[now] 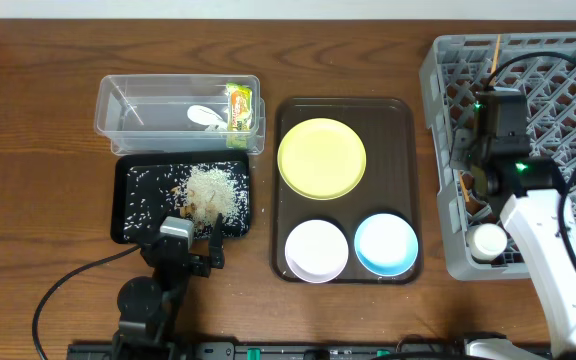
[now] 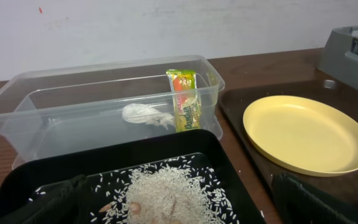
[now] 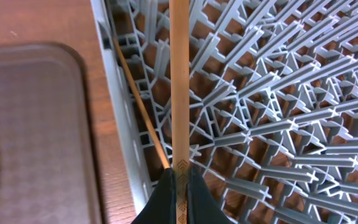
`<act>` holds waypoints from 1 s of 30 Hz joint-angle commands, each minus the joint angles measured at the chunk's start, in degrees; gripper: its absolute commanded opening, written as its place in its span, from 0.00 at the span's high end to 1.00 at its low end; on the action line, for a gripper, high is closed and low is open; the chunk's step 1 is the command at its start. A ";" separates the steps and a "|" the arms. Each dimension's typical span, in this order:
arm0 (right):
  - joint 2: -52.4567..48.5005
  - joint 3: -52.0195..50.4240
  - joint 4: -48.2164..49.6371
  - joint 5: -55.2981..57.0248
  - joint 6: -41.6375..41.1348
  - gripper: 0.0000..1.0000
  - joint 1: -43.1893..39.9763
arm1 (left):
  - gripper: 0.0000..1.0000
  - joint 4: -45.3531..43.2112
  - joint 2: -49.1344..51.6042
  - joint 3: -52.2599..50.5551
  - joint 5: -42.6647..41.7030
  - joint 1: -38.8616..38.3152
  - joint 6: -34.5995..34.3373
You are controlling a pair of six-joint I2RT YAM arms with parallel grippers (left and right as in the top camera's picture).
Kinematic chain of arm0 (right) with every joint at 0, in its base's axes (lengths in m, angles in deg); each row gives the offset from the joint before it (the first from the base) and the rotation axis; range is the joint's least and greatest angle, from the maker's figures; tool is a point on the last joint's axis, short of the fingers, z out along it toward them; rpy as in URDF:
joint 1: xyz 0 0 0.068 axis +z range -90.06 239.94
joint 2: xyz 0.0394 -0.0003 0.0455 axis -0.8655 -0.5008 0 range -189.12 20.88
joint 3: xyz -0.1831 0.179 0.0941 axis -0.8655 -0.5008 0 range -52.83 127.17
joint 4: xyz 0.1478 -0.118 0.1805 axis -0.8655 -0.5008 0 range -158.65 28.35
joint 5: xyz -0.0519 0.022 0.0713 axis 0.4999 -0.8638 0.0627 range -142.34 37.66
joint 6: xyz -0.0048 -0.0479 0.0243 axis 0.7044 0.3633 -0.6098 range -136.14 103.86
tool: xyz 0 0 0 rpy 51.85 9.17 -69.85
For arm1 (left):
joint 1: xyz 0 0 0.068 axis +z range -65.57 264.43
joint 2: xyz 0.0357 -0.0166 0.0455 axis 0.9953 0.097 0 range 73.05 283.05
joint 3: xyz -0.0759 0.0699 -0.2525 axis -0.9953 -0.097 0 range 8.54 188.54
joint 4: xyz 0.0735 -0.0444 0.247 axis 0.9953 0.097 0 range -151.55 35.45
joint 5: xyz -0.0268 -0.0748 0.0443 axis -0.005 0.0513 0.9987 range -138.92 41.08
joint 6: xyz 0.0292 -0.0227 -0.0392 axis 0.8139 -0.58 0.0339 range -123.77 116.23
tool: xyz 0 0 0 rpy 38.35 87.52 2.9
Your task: Sort waste into correct bins and load items into the dishwasher rack
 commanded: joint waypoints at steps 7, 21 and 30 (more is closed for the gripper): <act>-7.54 -0.17 0.68 2.25 3.85 0.91 -0.46 | 0.06 0.35 -0.37 -1.42 -0.76 0.35 0.59; 6.49 0.07 -6.47 -15.72 1.73 0.48 4.85 | 0.06 0.35 -0.37 -1.42 -0.76 0.35 0.59; 6.78 -1.70 -16.94 -31.12 -2.49 0.54 12.00 | 0.06 0.35 -0.37 -1.42 -0.76 0.35 0.59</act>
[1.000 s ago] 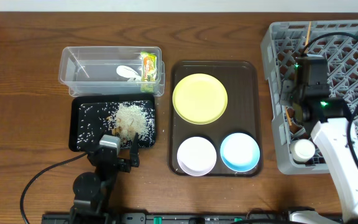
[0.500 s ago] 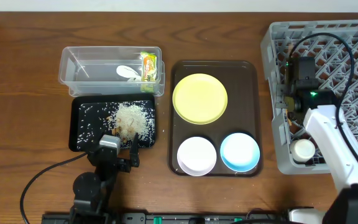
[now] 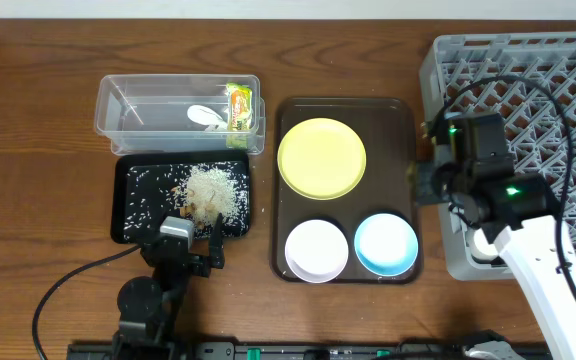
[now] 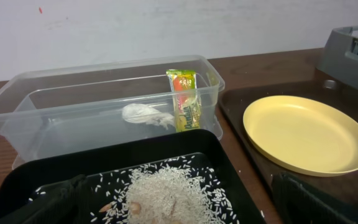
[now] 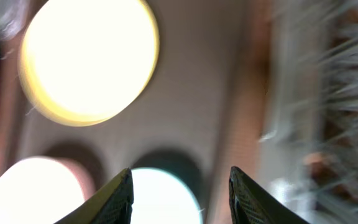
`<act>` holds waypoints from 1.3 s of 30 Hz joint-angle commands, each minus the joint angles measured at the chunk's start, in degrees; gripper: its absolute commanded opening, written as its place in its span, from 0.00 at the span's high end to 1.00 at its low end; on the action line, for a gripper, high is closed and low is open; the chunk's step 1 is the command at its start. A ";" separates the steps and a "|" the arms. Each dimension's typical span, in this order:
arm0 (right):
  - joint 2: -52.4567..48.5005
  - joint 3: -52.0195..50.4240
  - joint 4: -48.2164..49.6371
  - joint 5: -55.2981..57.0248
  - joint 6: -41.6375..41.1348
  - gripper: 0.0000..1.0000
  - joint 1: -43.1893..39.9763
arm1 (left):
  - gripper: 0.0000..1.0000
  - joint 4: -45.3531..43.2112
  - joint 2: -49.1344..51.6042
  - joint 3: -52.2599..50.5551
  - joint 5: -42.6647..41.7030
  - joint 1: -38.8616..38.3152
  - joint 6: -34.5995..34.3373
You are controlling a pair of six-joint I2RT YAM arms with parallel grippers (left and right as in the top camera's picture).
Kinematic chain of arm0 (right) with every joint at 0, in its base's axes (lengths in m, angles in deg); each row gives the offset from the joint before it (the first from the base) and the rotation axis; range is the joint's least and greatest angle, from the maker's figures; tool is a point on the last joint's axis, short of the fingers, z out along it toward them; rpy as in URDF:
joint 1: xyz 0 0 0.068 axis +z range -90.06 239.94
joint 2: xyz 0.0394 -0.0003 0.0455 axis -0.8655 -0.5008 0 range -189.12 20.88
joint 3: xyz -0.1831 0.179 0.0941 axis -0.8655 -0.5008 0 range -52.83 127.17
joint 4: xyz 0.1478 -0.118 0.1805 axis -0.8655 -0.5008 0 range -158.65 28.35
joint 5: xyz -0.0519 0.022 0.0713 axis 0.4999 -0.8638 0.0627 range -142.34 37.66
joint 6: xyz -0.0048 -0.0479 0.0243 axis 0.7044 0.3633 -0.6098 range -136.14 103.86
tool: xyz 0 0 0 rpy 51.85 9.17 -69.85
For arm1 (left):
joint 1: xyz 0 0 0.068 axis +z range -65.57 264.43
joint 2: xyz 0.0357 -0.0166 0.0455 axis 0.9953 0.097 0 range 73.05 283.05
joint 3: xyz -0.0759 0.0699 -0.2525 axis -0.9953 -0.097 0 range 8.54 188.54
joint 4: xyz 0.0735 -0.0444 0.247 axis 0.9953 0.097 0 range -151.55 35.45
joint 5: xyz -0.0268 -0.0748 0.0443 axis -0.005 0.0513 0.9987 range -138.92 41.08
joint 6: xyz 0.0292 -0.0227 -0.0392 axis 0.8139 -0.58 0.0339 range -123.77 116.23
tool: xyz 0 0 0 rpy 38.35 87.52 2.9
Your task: Sort waste into correct bins and load items into the dishwasher rack
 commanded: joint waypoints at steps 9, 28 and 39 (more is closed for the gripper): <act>-2.21 -12.37 -5.29 4.63 -16.46 0.50 6.58 | 0.06 0.35 -0.37 -1.42 -0.76 0.35 0.59; -3.13 -20.31 4.13 2.73 -16.11 0.61 6.43 | 0.06 0.35 -0.37 -1.42 -0.76 0.35 0.59; 4.13 -16.81 0.13 13.14 -15.32 0.64 6.21 | 0.06 0.35 -0.37 -1.42 -0.76 0.35 0.59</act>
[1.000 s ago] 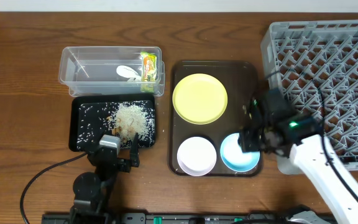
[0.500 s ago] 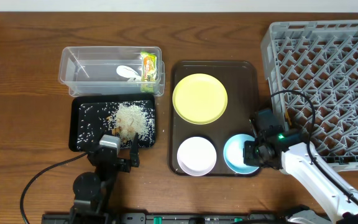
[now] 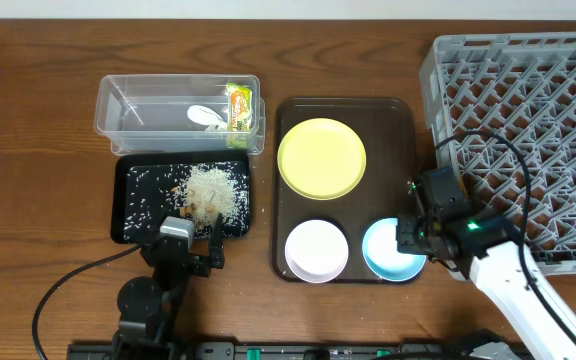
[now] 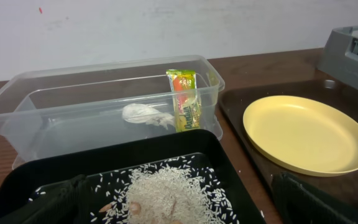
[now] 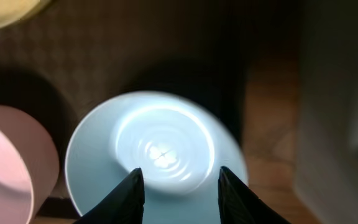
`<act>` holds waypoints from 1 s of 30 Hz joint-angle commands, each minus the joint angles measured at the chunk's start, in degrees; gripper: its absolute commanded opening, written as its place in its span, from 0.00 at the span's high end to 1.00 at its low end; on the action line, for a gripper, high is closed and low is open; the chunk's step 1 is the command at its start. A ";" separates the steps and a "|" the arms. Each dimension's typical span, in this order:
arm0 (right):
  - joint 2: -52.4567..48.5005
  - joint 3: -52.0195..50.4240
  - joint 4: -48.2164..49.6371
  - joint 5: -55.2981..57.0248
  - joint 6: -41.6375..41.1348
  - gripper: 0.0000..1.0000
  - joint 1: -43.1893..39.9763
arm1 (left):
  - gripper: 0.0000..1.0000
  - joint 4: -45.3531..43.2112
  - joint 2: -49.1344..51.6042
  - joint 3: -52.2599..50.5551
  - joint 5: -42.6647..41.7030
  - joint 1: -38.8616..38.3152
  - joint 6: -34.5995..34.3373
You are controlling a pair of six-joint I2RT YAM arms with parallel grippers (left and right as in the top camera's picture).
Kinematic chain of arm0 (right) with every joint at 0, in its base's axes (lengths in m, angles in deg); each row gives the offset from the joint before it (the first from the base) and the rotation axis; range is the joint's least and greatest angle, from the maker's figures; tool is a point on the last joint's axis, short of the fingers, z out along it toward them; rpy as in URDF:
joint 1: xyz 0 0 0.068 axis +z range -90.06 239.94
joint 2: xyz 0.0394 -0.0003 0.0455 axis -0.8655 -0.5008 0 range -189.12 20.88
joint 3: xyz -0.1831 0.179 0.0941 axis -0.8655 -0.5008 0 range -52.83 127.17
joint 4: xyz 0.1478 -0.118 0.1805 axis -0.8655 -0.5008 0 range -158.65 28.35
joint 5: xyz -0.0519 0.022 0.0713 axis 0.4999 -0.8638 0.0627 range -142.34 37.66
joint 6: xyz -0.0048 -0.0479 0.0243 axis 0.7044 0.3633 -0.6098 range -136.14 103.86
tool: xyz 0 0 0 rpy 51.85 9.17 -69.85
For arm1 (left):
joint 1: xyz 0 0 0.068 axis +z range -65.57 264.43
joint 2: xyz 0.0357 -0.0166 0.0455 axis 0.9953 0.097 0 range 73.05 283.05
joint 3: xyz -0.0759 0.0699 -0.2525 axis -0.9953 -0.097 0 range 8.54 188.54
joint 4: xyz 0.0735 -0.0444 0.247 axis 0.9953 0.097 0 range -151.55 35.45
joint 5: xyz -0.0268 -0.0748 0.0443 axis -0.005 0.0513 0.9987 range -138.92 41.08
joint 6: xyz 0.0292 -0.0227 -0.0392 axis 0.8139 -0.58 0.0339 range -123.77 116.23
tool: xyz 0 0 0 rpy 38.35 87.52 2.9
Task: Sort waste into correct bins and load items into the dishwasher rack
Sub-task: 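Grasp the blue bowl rim on the brown tray with the right gripper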
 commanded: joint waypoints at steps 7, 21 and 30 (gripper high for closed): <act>-3.56 -2.47 -0.26 9.88 -3.43 0.66 -0.20 | 0.06 0.35 -0.35 -1.42 -0.76 0.35 0.59; -8.63 -3.08 4.76 0.17 -2.03 0.99 -0.04 | 0.06 0.35 -0.35 -1.42 -0.76 0.35 0.59; -6.99 0.48 4.37 1.49 -2.03 0.99 -0.15 | 0.06 0.35 -0.35 -1.42 -0.76 0.35 0.59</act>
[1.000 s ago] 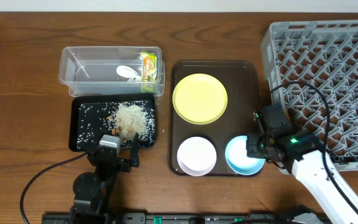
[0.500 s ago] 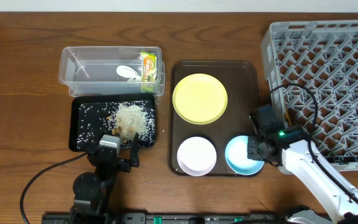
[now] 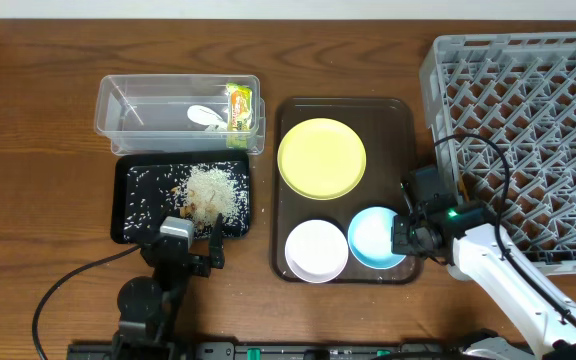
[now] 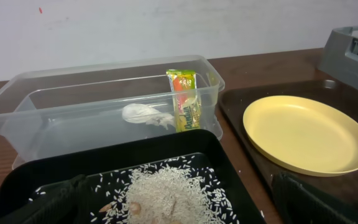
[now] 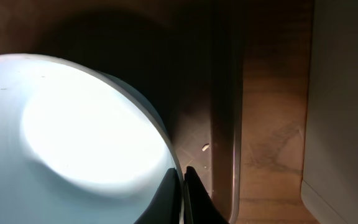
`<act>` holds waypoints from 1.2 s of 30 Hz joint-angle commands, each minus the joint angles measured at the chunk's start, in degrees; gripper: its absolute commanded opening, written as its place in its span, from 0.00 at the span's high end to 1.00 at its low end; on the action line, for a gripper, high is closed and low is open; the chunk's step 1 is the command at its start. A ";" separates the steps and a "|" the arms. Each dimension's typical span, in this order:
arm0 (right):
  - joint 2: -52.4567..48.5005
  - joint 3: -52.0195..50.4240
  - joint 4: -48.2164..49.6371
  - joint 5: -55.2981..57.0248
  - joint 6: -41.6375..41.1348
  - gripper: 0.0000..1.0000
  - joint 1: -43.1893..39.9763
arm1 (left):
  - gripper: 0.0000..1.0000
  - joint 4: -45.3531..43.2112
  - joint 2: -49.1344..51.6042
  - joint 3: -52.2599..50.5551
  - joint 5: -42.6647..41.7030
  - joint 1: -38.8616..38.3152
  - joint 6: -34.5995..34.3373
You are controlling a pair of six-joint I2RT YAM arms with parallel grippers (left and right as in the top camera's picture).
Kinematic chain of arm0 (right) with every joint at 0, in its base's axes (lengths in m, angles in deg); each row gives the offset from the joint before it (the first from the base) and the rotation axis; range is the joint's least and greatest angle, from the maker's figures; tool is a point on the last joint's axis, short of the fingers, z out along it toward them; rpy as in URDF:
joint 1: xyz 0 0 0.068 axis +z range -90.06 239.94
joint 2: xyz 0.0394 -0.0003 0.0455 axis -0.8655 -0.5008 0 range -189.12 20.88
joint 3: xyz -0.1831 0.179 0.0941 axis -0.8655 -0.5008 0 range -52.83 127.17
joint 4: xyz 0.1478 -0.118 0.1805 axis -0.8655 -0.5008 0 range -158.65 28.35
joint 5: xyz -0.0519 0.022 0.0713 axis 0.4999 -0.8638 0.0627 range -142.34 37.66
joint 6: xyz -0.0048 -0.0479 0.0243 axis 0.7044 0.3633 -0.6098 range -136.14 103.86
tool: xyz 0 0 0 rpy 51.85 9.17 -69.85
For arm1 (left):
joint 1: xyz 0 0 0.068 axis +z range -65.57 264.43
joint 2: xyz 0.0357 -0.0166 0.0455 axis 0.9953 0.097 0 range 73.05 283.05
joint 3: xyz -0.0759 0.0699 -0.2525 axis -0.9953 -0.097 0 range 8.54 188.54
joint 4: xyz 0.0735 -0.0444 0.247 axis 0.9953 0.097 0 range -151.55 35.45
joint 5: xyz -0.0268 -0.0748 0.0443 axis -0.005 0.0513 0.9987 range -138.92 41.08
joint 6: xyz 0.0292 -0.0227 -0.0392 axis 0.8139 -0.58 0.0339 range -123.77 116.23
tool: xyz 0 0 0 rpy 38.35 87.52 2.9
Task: Sort waste into correct bins and load items into the dishwasher rack
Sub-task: 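Grasp the blue bowl rim on the brown tray with the right gripper, then lift the blue bowl into the dish rack and release it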
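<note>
My right gripper (image 5: 183, 184) is shut on the right rim of the light blue bowl (image 5: 73, 137), one finger inside the rim and one outside. From overhead that bowl (image 3: 373, 238) sits at the front right of the brown tray (image 3: 393, 115), beside a pale pink bowl (image 3: 316, 250) and in front of the yellow plate (image 3: 321, 158). The grey dishwasher rack (image 3: 528, 110) stands to the right. My left gripper (image 4: 179, 190) is open and low over the black tray (image 3: 128, 225) of spilled rice (image 4: 166, 190).
A clear plastic bin (image 3: 178, 112) behind the black tray holds a yellow-green wrapper (image 4: 185, 102) and a crumpled white tissue (image 4: 145, 115). The brown tray's raised rim (image 5: 225, 124) and the rack's wall (image 5: 347, 93) lie close to the right of the blue bowl.
My right gripper was open above the blue bowl; now it is lower and shut on the bowl's right rim. The bowl sits slightly further left. The left arm has not moved.
My right gripper was shut on a chopstick over the rack. Then it was open and had moved over the brown tray. Then it hung open above the blue bowl, and now it grips that bowl's rim. The left gripper stayed open over the rice throughout.
</note>
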 commanded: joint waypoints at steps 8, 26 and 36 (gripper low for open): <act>11.61 14.60 -8.37 28.09 0.24 0.99 -0.13 | 0.06 0.35 -0.35 -1.42 -0.76 0.35 0.59; 12.55 17.79 -3.87 69.66 0.33 0.99 -6.14 | 0.06 0.35 -0.35 -1.42 -0.76 0.35 0.59; -1.05 17.79 1.60 63.49 10.80 0.99 -15.45 | 0.06 0.35 -0.35 -1.42 -0.76 0.35 0.59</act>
